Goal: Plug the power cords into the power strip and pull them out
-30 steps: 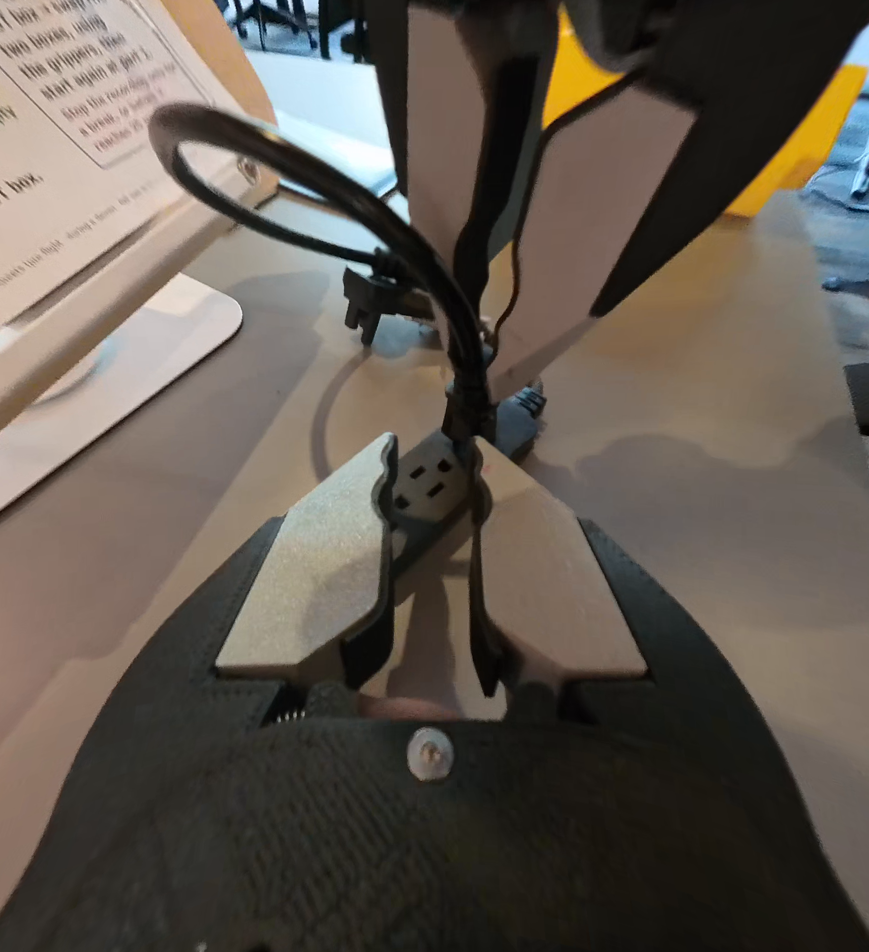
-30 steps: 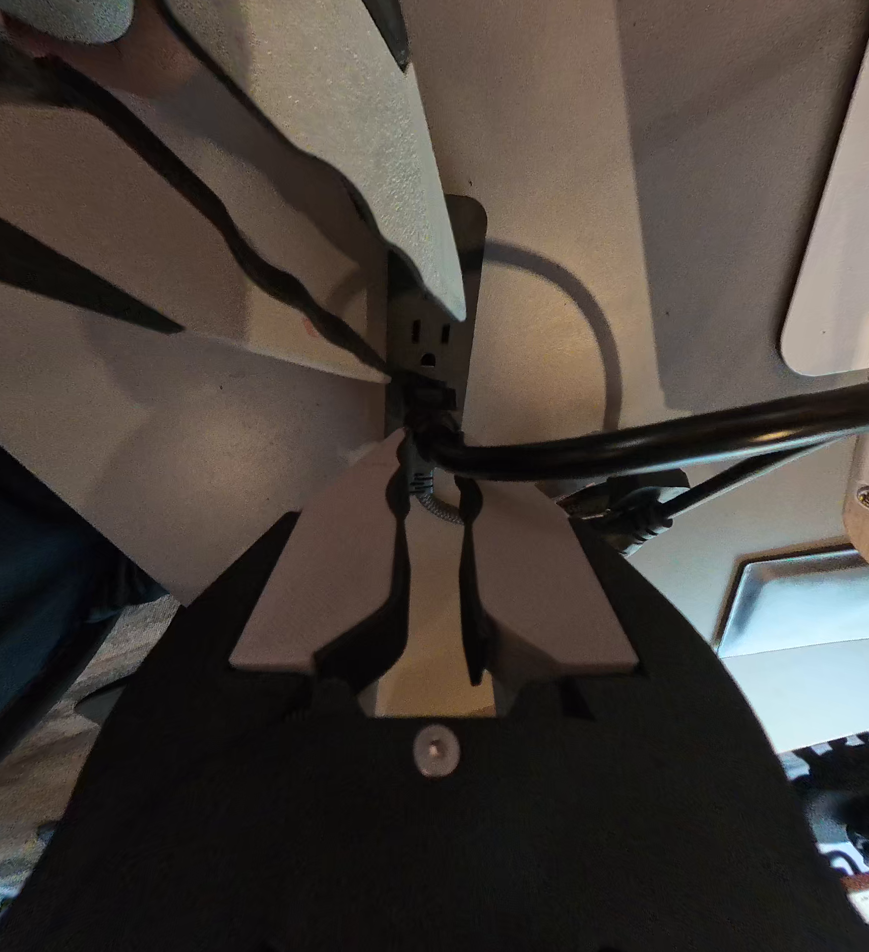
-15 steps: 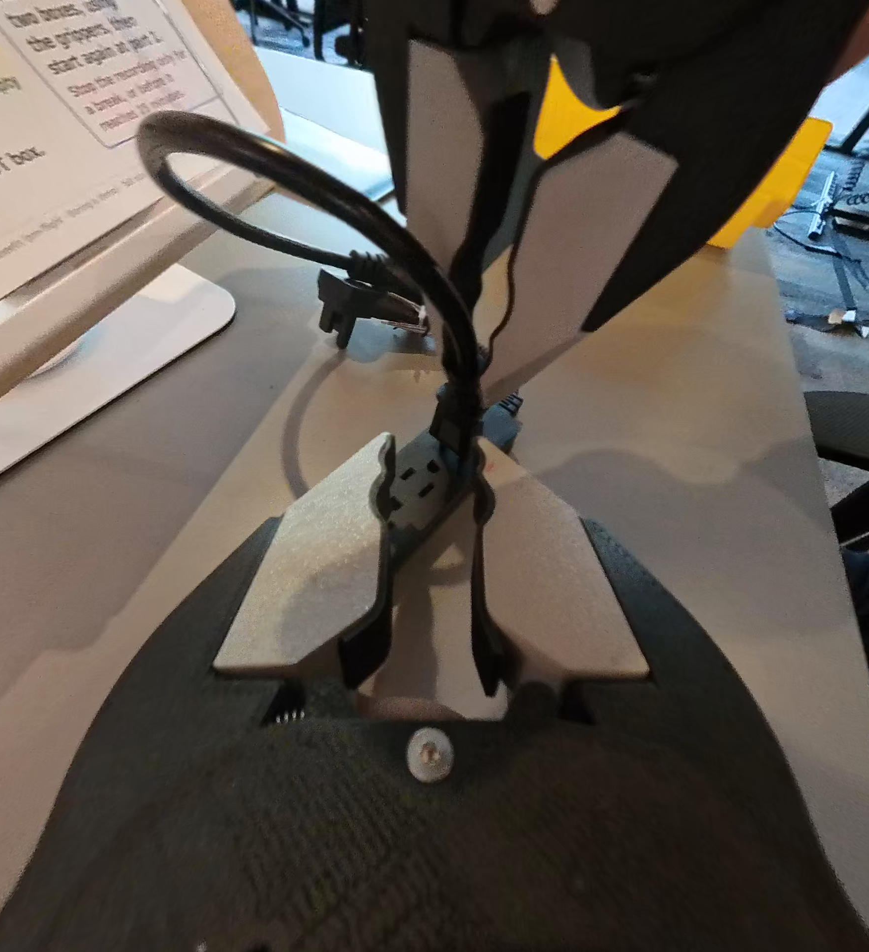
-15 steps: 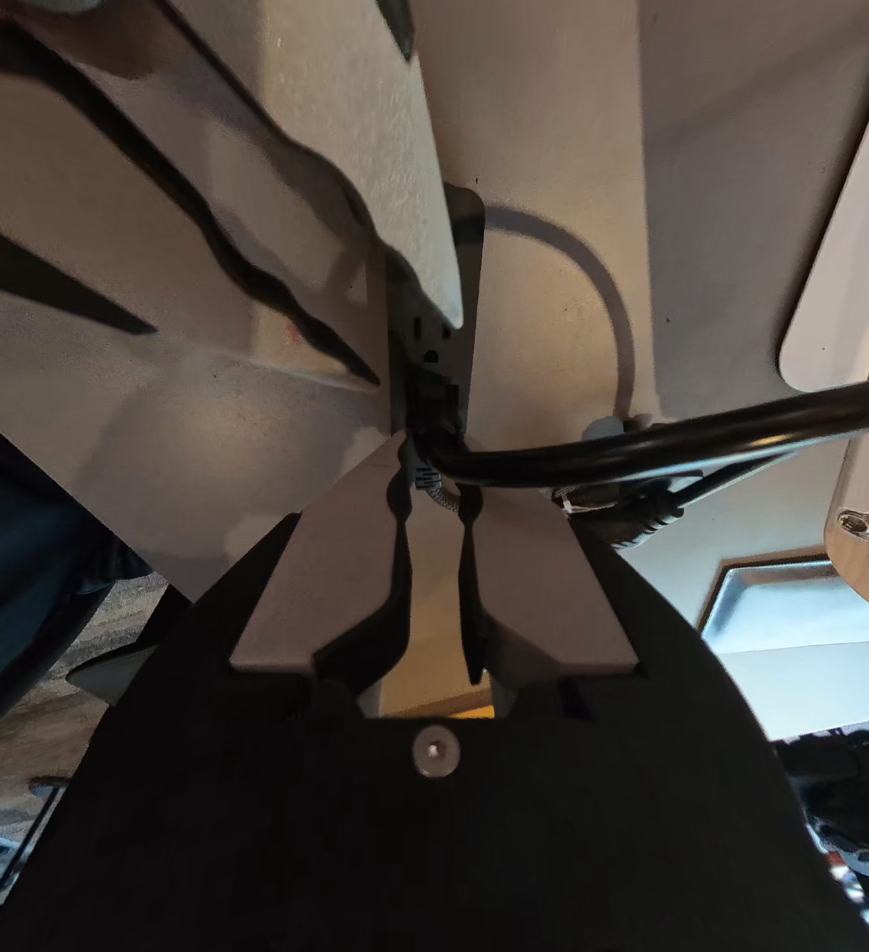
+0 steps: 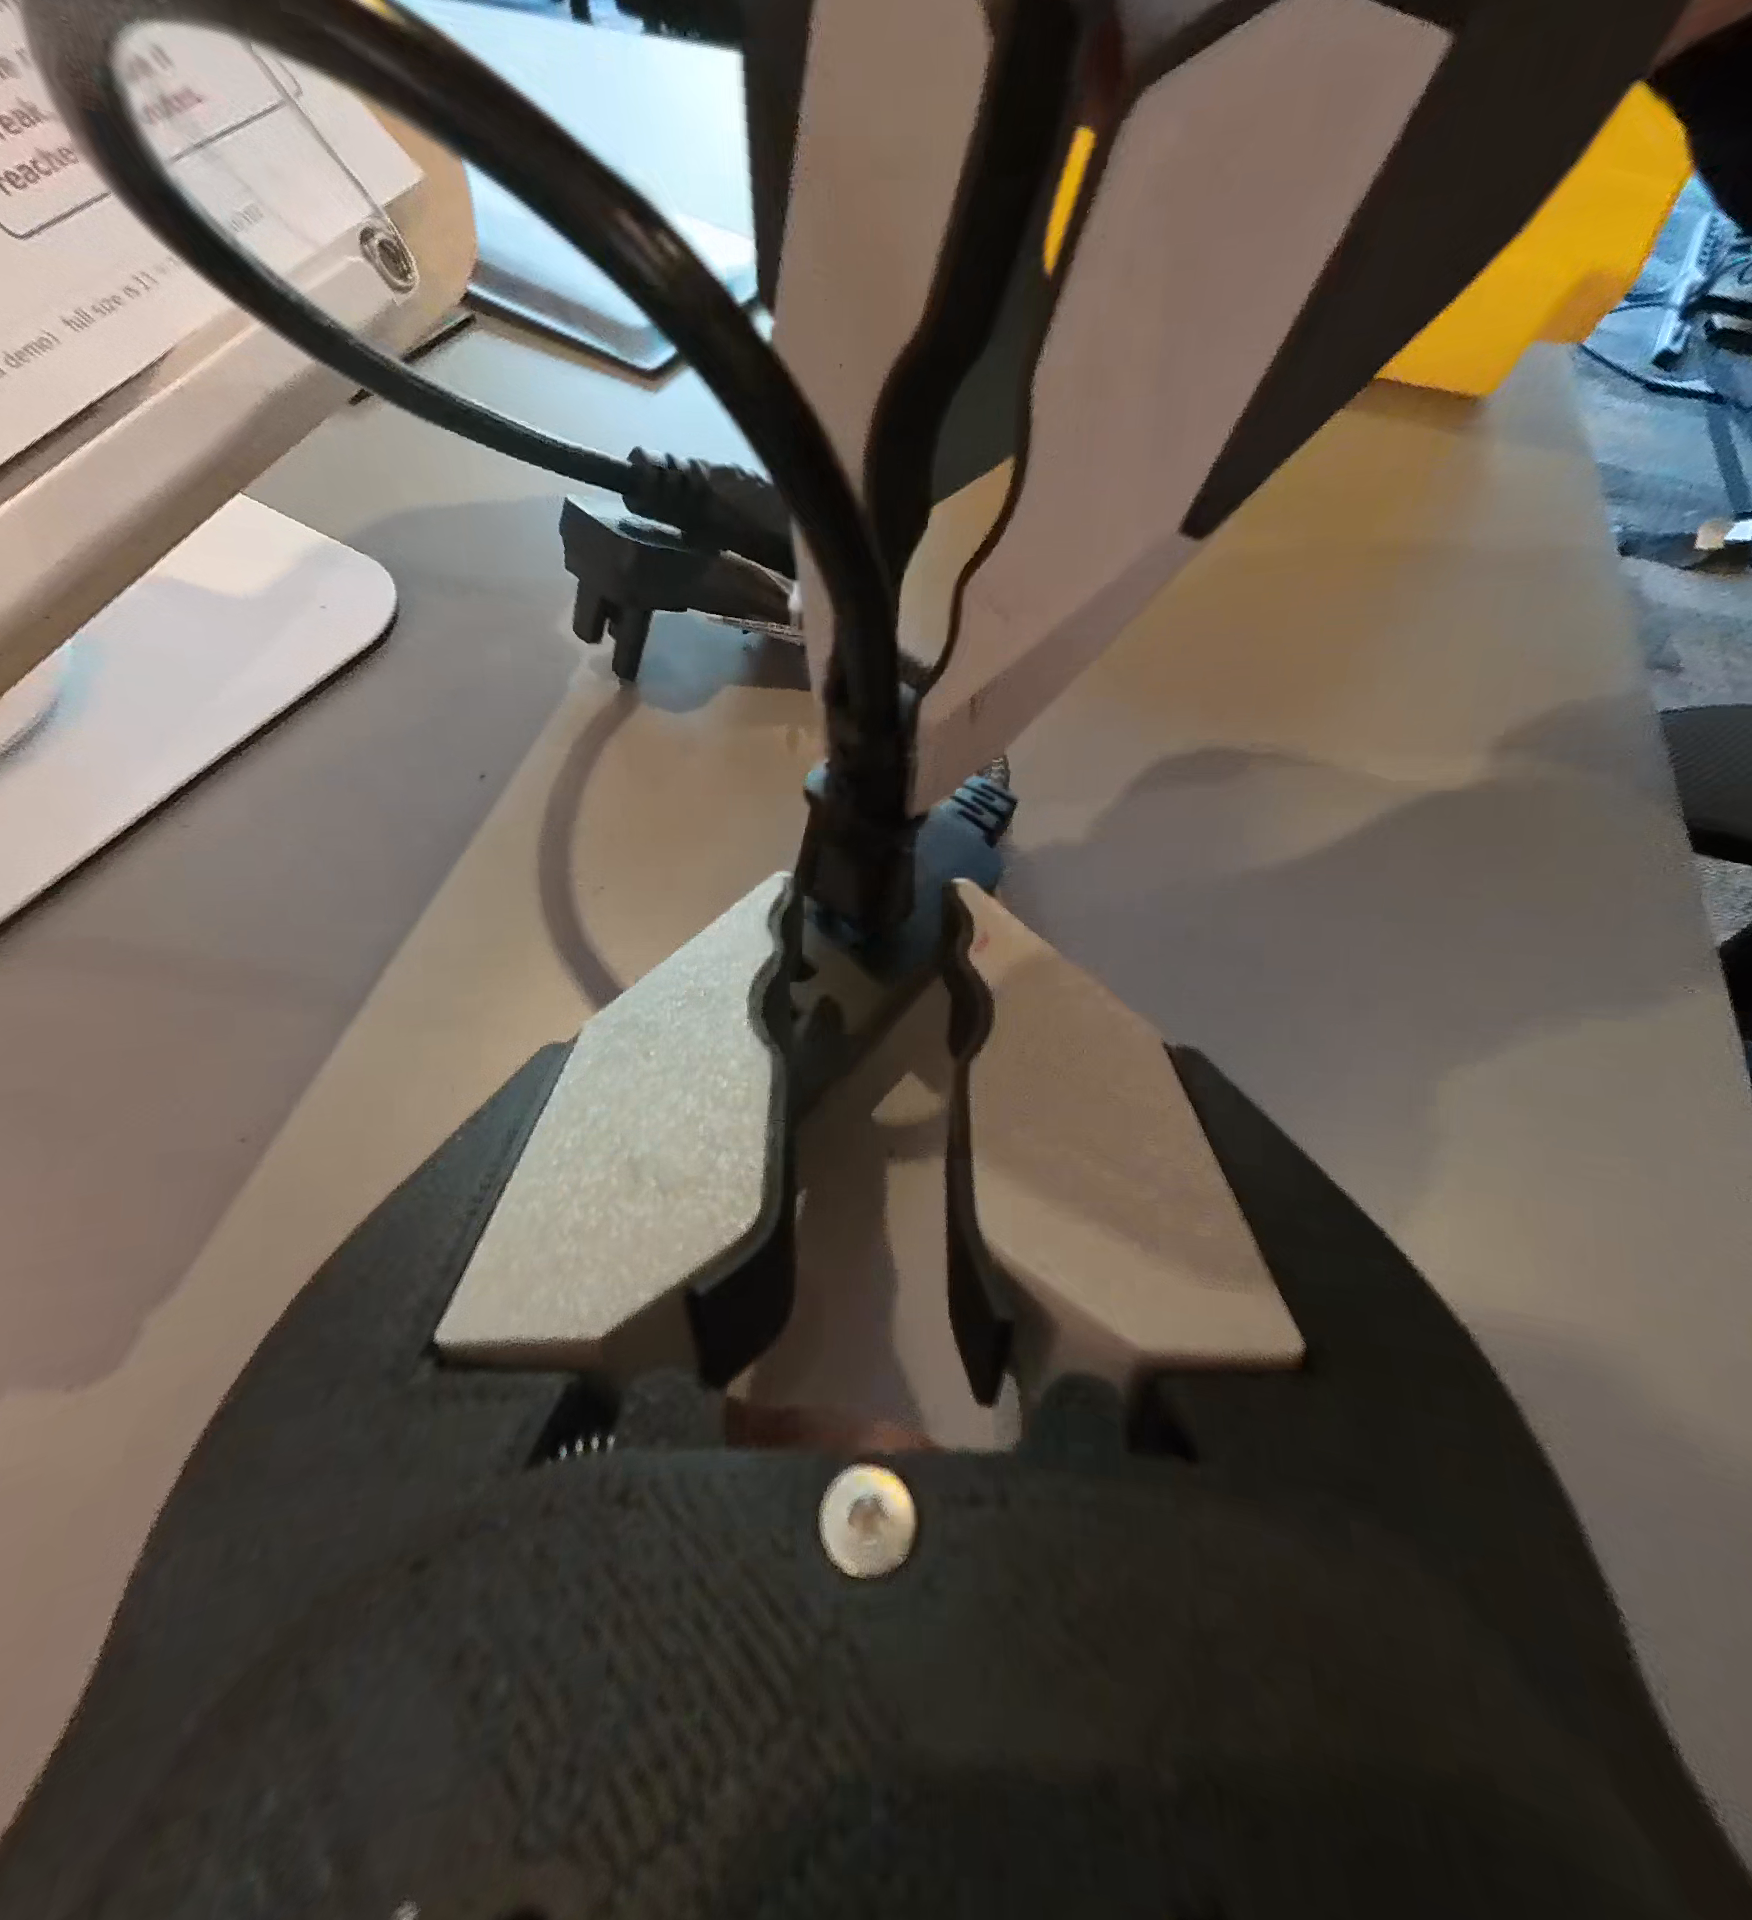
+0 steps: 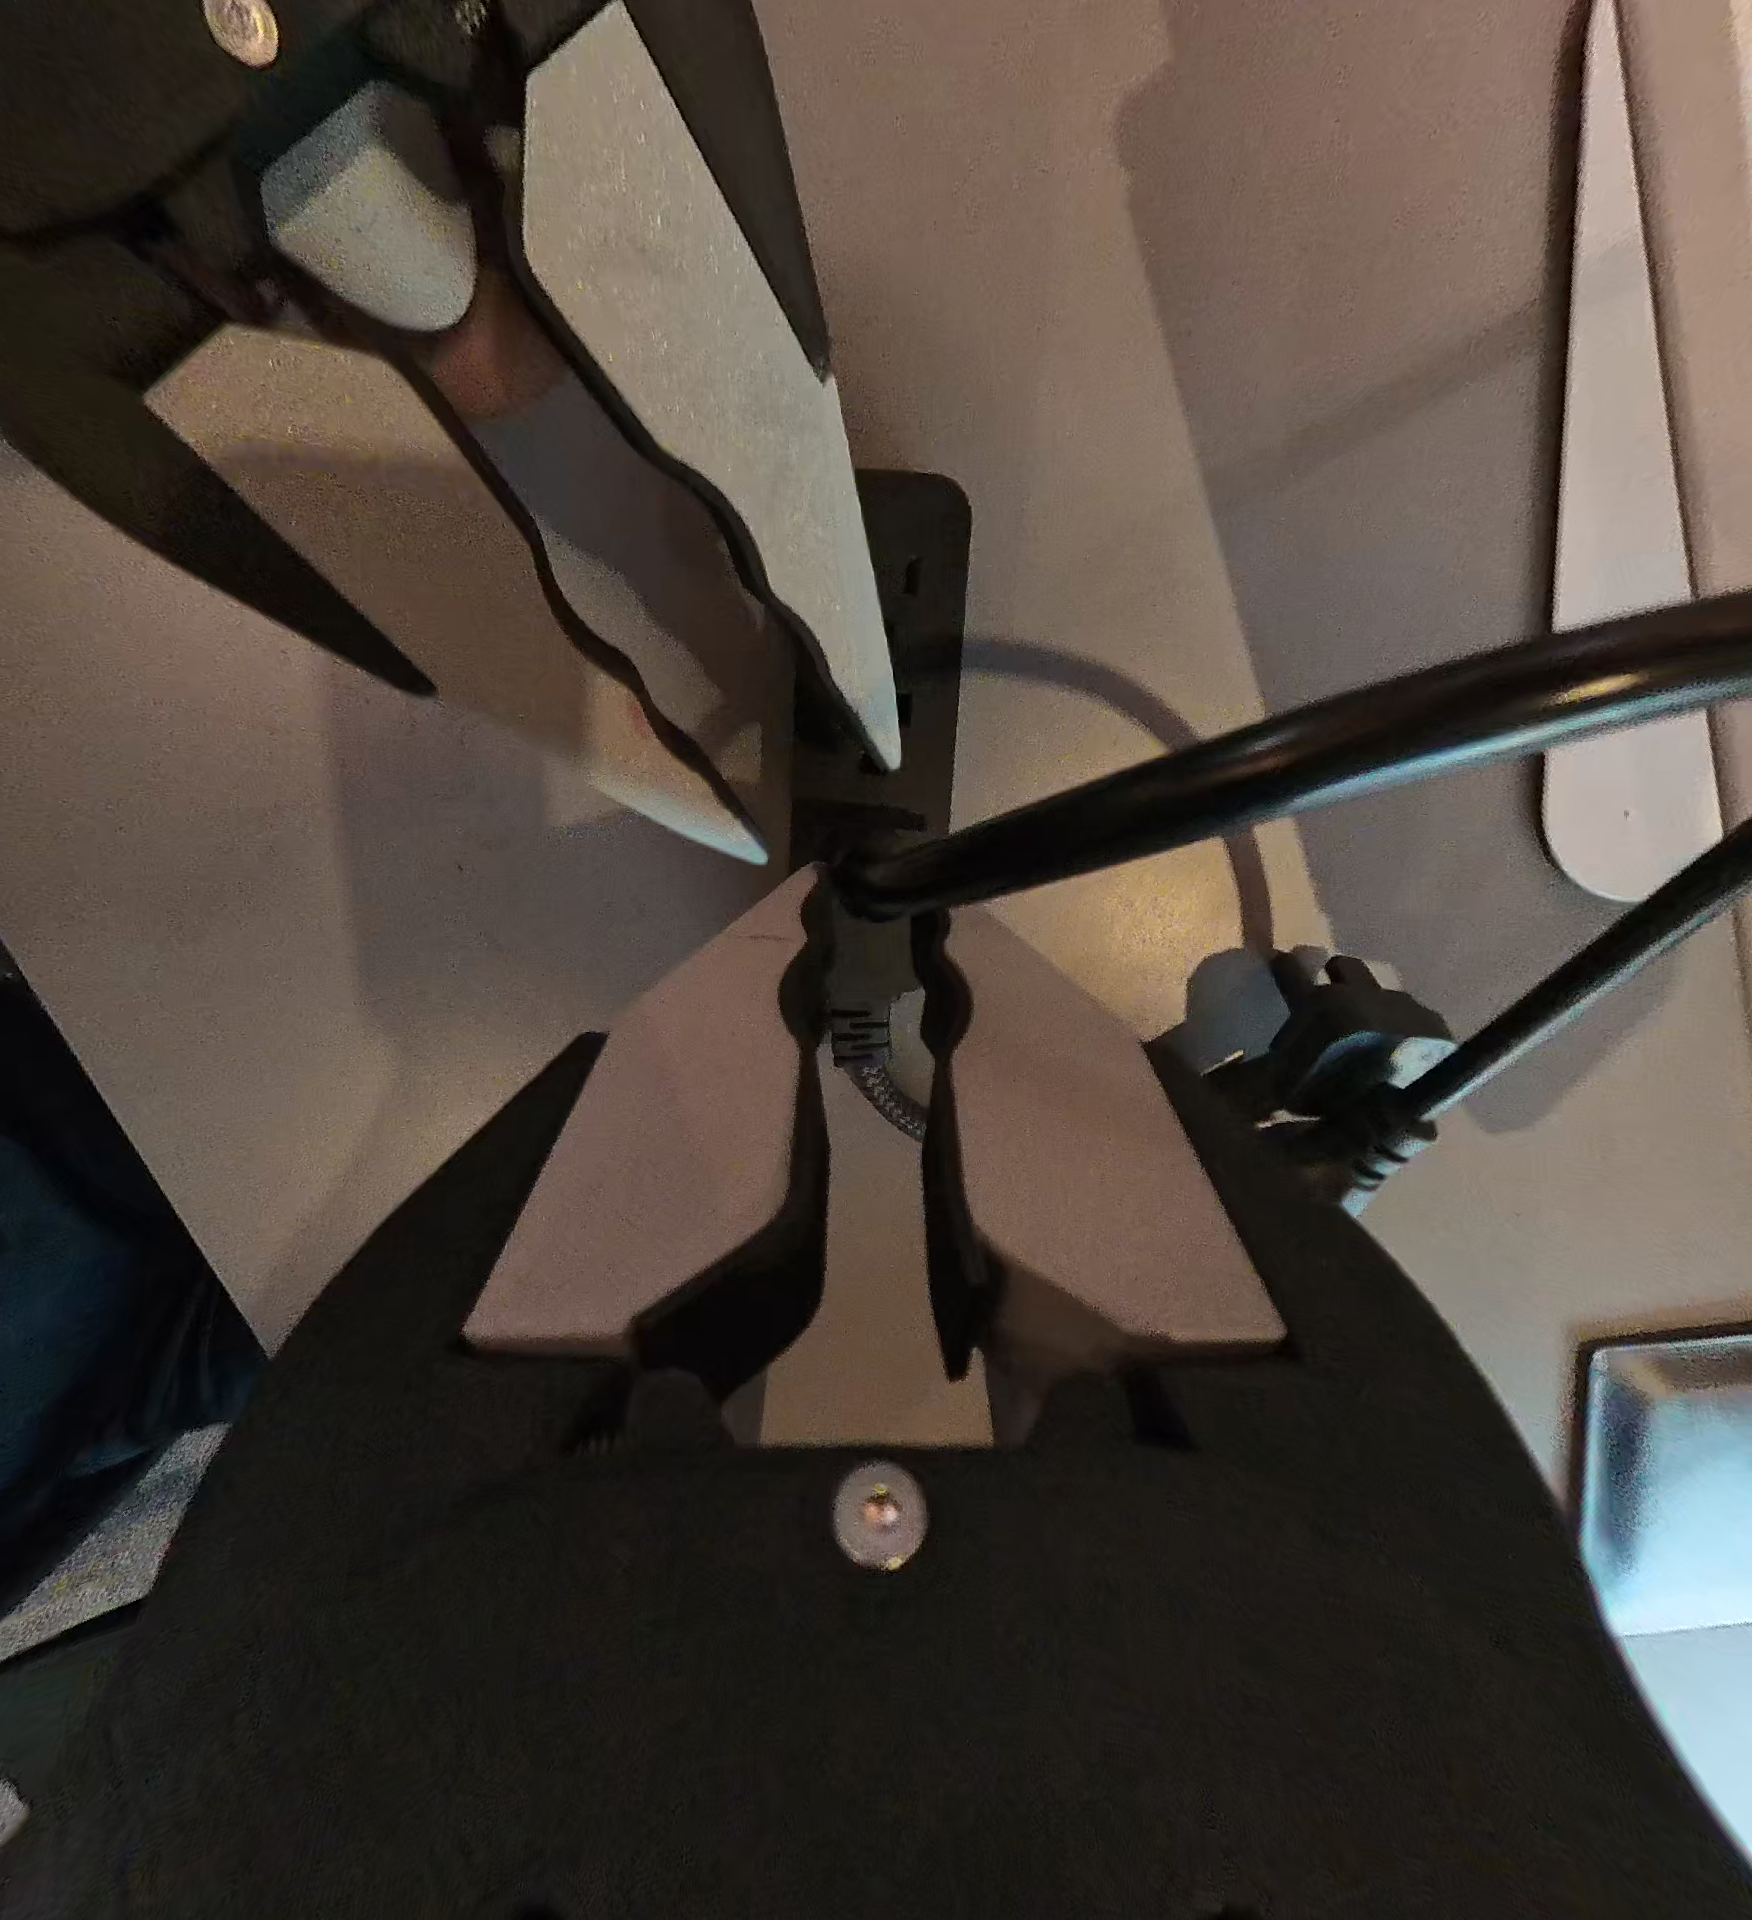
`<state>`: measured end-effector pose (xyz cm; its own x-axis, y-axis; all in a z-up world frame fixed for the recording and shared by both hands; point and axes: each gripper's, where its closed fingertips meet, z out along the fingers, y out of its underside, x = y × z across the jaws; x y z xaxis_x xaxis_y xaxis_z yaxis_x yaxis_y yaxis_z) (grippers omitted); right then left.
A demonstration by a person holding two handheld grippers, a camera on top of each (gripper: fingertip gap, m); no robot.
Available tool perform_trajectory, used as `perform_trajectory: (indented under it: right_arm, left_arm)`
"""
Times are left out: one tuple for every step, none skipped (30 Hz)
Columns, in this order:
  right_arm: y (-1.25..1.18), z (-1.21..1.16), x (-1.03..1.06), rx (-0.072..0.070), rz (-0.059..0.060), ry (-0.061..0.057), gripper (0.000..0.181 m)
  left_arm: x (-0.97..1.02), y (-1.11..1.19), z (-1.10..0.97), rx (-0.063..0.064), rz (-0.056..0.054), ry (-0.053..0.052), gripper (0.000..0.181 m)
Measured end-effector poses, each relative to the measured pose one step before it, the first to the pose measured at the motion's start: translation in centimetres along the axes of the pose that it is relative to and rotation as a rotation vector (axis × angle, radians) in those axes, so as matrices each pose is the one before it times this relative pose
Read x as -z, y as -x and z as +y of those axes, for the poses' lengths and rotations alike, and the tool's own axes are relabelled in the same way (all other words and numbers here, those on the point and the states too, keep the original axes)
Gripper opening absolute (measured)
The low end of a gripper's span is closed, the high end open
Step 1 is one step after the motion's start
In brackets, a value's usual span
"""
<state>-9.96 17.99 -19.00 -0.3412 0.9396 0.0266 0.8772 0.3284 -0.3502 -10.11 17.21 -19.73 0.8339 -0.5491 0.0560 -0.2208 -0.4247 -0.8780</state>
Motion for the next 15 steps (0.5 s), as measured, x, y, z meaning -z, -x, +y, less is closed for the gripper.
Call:
perform_trajectory:
  right_arm:
    - [0.024, -0.166, -0.058, 0.0112, -0.0002, 0.0219, 0.012]
    - [0.033, -0.063, -0.025, 0.015, 0.0039, 0.0231, 0.012]
    - [0.021, -0.004, -0.002, 0.0114, 0.002, 0.0176, 0.013]
    - [0.005, -0.003, 0.0, 0.0031, -0.004, 0.0081, 0.013]
    - [-0.031, -0.038, -0.001, 0.0001, -0.0074, -0.0017, 0.013]
    - [-0.041, -0.074, -0.008, 0.004, -0.0081, -0.0123, 0.012]
    - [-0.002, -0.149, -0.026, 0.0076, -0.0093, -0.0245, 0.012]
    - [-0.011, -0.187, -0.038, 0.0068, -0.0072, -0.0336, 0.012]
    - [-0.037, -0.154, -0.035, 0.0, -0.0041, -0.033, 0.012]
    - [-0.018, -0.066, 0.0, 0.0029, -0.0023, -0.025, 0.013]
    - [0.016, 0.03, 0.036, 0.0112, -0.0006, -0.0159, 0.012]
    - [0.033, 0.083, 0.047, 0.009, 0.0006, -0.0085, 0.013]
    - [0.019, 0.066, 0.031, 0.0028, 0.0008, -0.0037, 0.013]
    - [0.018, 0.037, 0.019, 0.0018, 0.0006, 0.0003, 0.013]
    - [0.016, 0.049, 0.017, 0.0049, 0.0006, 0.0072, 0.013]
  left_arm:
    - [0.111, 0.098, -0.064, 0.0003, -0.0034, -0.0051, 0.023]
    - [0.168, 0.175, -0.073, 0.0059, -0.0039, -0.0071, 0.023]
    - [0.218, 0.217, -0.131, 0.0076, -0.0038, -0.0103, 0.023]
    - [0.237, 0.283, -0.175, 0.0089, -0.0059, -0.0137, 0.023]
    - [0.258, 0.234, -0.219, 0.0097, -0.0017, -0.016, 0.021]
    - [0.245, 0.131, -0.266, 0.009, 0.0044, -0.0181, 0.019]
    - [0.208, 0.105, -0.26, 0.0081, 0.0063, -0.0182, 0.017]
    - [0.166, 0.116, -0.224, 0.0059, 0.0025, -0.0151, 0.014]
    - [0.097, 0.134, -0.113, 0.0015, -0.0017, -0.0096, 0.011]
    - [0.04, 0.091, 0.013, -0.0023, -0.0044, -0.0011, 0.009]
    - [-0.012, 0.012, 0.087, -0.0049, -0.0034, 0.0047, 0.008]
    - [-0.029, -0.059, 0.102, -0.0065, -0.0009, 0.0053, 0.008]
    - [-0.034, -0.08, 0.091, -0.0058, 0.0003, 0.0046, 0.008]
    - [-0.046, -0.025, 0.077, -0.0036, -0.0009, 0.0043, 0.009]
    - [-0.056, 0.046, 0.034, -0.0005, -0.0024, 0.0024, 0.009]
